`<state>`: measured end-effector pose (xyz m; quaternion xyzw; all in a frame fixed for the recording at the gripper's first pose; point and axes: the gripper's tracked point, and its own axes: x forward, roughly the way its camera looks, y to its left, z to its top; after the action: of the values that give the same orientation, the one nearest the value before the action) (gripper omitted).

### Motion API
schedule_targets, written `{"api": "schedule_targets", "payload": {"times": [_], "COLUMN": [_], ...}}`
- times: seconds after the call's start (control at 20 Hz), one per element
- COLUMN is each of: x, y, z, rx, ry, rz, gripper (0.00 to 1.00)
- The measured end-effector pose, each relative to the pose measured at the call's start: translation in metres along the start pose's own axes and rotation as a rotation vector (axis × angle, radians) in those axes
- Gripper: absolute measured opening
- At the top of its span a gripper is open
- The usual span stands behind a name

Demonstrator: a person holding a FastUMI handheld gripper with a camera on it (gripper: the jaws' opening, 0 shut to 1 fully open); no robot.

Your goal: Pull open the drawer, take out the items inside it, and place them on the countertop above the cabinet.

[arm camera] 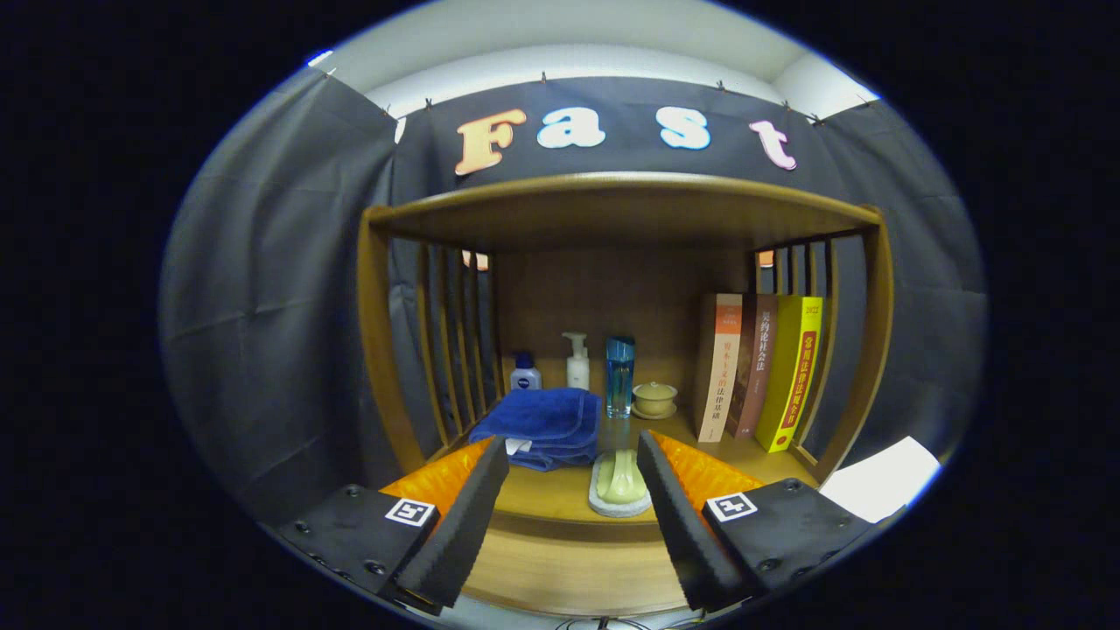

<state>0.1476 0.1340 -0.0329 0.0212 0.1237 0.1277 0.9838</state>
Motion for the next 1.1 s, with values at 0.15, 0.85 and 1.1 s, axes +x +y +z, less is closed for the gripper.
{"api": "schedule_targets", "payload": {"times": [0.15, 0.85, 1.1], "x": [-0.042, -0.141, -0.146], "y": [0.006, 0.003, 0.004], "z": [-0.015, -0.130, -0.171], "rx": [0.025, -0.057, -0.073], "ry": [-0.036, -0.129, -0.119], "rz": [0.006, -0.060, -0.052], "gripper": [0.97, 0.97, 0.96]}}
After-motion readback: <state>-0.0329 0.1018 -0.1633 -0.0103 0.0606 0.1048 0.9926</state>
